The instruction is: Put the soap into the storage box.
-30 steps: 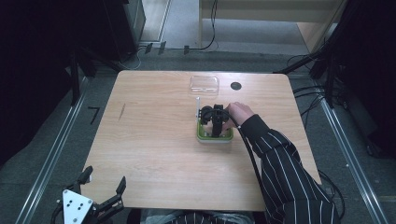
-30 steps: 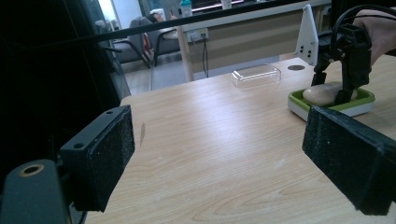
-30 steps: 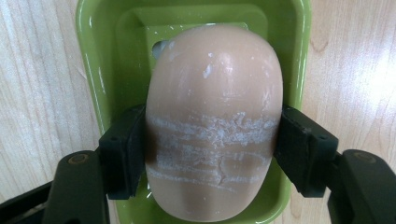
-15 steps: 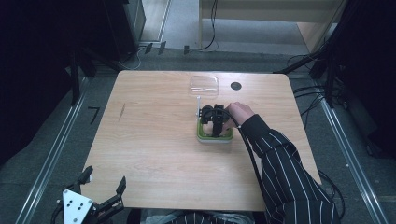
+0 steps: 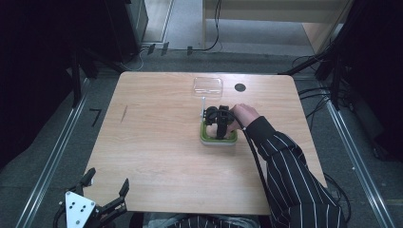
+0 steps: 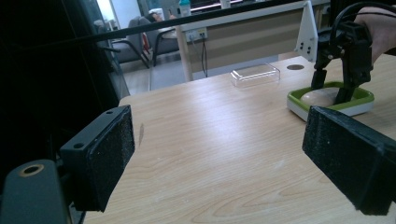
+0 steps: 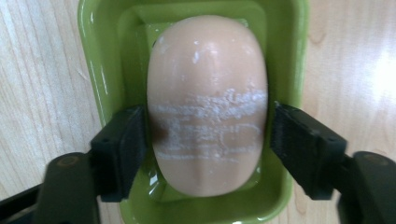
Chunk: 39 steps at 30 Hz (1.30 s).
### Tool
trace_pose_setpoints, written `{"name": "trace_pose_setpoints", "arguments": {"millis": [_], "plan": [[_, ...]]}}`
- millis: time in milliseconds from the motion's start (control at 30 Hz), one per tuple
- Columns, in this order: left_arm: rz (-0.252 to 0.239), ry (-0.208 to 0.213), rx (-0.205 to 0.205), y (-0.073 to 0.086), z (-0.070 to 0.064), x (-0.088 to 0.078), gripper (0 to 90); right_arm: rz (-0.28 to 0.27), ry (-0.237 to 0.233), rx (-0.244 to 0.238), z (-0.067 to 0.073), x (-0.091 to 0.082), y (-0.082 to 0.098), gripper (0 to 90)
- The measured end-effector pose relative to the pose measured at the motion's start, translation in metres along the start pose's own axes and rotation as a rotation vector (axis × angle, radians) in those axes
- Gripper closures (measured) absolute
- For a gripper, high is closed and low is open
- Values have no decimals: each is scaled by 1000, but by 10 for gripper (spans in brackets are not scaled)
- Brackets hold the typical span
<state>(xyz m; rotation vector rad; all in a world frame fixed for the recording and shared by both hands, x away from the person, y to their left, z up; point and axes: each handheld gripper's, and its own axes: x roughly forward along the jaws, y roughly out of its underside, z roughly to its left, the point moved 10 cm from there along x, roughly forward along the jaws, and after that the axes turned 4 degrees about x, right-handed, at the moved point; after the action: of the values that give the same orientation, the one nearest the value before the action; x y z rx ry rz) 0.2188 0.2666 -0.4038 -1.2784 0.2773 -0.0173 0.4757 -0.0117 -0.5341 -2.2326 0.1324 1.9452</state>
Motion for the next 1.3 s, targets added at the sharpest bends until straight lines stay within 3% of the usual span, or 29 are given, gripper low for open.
{"name": "trace_pose_setpoints", "arguments": {"millis": [433, 767, 933, 1033, 1067, 1100, 1300], "plan": [[-5, 9, -3, -1, -1, 5, 96, -20, -31, 115, 2, -12, 2, 133], [-14, 15, -8, -3, -2, 4, 96, -33, -23, 187, 9, -29, 10, 23], [-9, 39, 23, -4, -9, 9, 96, -32, 6, 247, 16, -34, 21, 7], [-10, 39, 17, -4, -8, 9, 96, -29, 11, 264, 19, -36, 28, 7], [-15, 32, 1, -4, -5, 8, 96, -26, 20, 297, 22, -38, 34, 7], [-14, 32, -2, -4, -5, 9, 96, -27, 22, 301, 23, -38, 36, 7], [-16, 41, 10, -5, -8, 10, 96, -15, 31, 346, 32, -41, 52, 7]]}}
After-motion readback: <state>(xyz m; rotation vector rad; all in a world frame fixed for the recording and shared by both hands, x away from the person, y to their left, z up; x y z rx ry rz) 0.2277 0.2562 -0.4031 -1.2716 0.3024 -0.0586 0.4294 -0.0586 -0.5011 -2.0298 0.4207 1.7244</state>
